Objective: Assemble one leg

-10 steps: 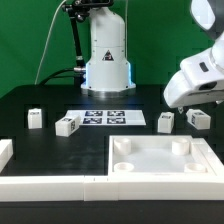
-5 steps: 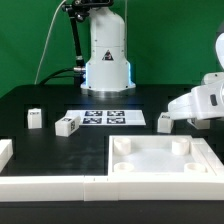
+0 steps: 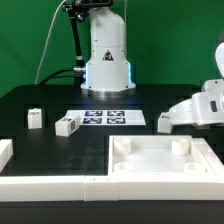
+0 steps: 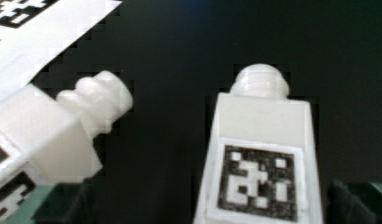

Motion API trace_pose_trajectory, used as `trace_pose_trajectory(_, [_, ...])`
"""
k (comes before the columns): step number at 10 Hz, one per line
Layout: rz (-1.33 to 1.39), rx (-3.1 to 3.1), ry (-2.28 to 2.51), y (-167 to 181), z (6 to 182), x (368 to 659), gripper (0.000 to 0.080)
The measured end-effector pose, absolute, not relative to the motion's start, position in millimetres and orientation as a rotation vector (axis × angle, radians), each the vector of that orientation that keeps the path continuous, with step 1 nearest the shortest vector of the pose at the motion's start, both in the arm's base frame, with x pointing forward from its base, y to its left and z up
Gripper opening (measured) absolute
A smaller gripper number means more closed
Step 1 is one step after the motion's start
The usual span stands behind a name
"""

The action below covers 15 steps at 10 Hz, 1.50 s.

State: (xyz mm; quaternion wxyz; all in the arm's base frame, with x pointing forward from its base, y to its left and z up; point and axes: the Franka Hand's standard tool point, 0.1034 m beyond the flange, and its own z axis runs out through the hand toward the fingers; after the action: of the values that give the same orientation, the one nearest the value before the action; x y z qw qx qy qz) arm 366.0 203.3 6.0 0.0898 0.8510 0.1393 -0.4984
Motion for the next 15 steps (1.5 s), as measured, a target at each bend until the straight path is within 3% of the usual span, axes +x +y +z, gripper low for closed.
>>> trace_pose_trajectory(2, [-1.481, 2.535, 0.424, 202.9, 4.9, 366.0, 0.0649])
trace_pose_trajectory(4, [-1.480, 2.538, 0.425, 202.2, 4.5, 366.7, 0.0382])
trace_pose_trajectory(5, [-1.481, 2.538, 0.425, 202.1, 4.5, 366.7, 0.0382])
trace_pose_trajectory(6, [-1.481, 2.538, 0.425, 202.1, 4.4, 366.7, 0.0290])
trace_pose_trajectory(12, [-1.485, 2.543, 0.442, 200.7, 6.4, 368.9, 0.0291])
trace_pose_trajectory(15, [-1.405, 2.610, 0.465, 186.6, 59.0, 388.7, 0.0291])
